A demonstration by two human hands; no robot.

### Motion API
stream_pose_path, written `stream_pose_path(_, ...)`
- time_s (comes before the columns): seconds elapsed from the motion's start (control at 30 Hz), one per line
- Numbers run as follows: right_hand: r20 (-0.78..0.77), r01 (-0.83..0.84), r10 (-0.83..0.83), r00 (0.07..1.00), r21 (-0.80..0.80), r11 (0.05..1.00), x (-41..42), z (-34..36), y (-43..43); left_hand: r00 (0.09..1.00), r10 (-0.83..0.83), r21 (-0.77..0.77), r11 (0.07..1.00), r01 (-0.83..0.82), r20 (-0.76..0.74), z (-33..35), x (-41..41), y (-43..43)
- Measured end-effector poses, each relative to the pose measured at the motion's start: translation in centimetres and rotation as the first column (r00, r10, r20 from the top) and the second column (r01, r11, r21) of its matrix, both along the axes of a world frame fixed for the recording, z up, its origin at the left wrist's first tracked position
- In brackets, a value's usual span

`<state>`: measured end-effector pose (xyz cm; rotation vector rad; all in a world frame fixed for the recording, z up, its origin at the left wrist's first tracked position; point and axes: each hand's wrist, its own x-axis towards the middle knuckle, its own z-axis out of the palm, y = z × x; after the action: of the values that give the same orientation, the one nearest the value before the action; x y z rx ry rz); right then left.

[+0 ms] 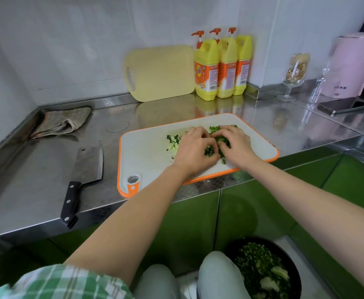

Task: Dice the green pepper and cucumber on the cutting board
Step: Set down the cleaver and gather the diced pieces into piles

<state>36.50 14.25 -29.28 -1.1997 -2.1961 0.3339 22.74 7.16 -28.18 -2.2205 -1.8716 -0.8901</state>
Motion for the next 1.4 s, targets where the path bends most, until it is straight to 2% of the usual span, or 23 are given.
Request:
stream_pose_path(0.23,-0.043,-0.039,0.037,0.998,-0.03,0.999,-0.1,0.1,0.0,0.996,0.092,-0.006,0.996,-0.092,0.006,0.0,-2.3,0.1)
stream_pose_path(0.43,-0.15,-0.057,0.047,0.987,-0.061,0.997,0.3,0.3,-0.1,0.999,0.053,0.041,0.998,-0.052,-0.007,-0.2,-0.8,-0.3)
stream_pose_path(0.53,-0.148,-0.052,0.042,0.988,-0.062,0.997,0.5,0.3,-0.3,0.994,0.071,0.043,0.997,-0.068,-0.08,-0.4,-0.8,-0.3)
stream_pose_path(0.67,-0.13,-0.047,0.037,0.991,-0.078,0.996,0.6,0.4,-0.4,0.989,0.147,0.021,0.989,-0.147,-0.033,0.1,-2.2,-0.2)
stream_pose_path(0.83,-0.111,-0.055,0.045,0.993,-0.089,0.995,0.5,0.4,-0.5,0.998,0.063,0.017,0.998,-0.064,0.012,0.2,-1.5,-0.6)
stream_pose_path(0.97,-0.105,-0.058,0.048,0.993,-0.097,0.994,0.5,0.4,-0.6,0.996,0.042,-0.02,0.999,-0.043,-0.077,-0.1,-1.2,-0.6)
stream_pose_path(1.23,-0.096,-0.06,0.05,0.994,-0.108,0.992,0.5,0.5,-0.6,0.994,0.061,-0.012,0.998,-0.06,0.089,0.8,-2.3,-0.8)
stream_pose_path(1.4,-0.097,-0.055,0.044,0.994,-0.108,0.993,0.6,0.6,-0.7,0.996,0.064,-0.051,0.997,-0.06,0.069,0.9,-2.1,-1.0)
